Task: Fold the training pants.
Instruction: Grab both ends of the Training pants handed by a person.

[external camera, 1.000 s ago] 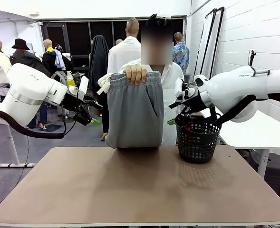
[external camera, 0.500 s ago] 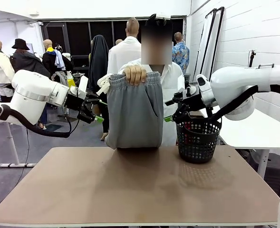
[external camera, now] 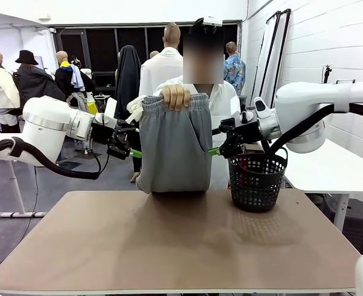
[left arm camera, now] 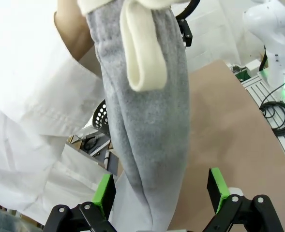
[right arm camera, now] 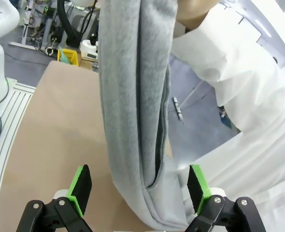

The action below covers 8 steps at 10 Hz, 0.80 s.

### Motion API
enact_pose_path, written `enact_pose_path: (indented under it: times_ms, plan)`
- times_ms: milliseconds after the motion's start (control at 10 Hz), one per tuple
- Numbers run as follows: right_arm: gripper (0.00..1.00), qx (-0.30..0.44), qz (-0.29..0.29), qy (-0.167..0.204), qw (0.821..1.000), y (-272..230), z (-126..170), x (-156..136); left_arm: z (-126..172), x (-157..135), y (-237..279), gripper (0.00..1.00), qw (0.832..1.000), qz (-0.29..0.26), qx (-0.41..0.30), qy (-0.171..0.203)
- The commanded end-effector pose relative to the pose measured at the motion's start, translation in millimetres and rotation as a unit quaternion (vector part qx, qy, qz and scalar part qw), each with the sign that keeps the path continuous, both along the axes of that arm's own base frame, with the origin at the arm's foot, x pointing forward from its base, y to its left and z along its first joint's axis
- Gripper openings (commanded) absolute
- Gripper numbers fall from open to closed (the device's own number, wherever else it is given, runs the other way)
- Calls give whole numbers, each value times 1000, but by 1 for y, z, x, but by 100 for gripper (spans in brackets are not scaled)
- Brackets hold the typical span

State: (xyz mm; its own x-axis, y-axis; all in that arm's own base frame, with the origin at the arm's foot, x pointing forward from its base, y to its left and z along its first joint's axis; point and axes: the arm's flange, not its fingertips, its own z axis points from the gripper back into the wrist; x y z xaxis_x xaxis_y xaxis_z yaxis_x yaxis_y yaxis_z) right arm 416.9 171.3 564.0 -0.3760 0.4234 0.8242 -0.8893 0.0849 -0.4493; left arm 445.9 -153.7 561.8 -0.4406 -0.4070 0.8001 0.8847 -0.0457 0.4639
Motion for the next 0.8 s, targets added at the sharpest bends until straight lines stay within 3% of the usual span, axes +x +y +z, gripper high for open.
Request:
enact_pose_path:
  times_ms: [0, 700]
  plan:
    - [100, 29, 23, -4, 999, 8, -4, 13, -2, 7, -3, 100, 999, -13, -30, -8]
    - [100, 51, 70, 7, 996, 31, 0, 14, 4, 2, -27, 100, 996, -35, -81, 15]
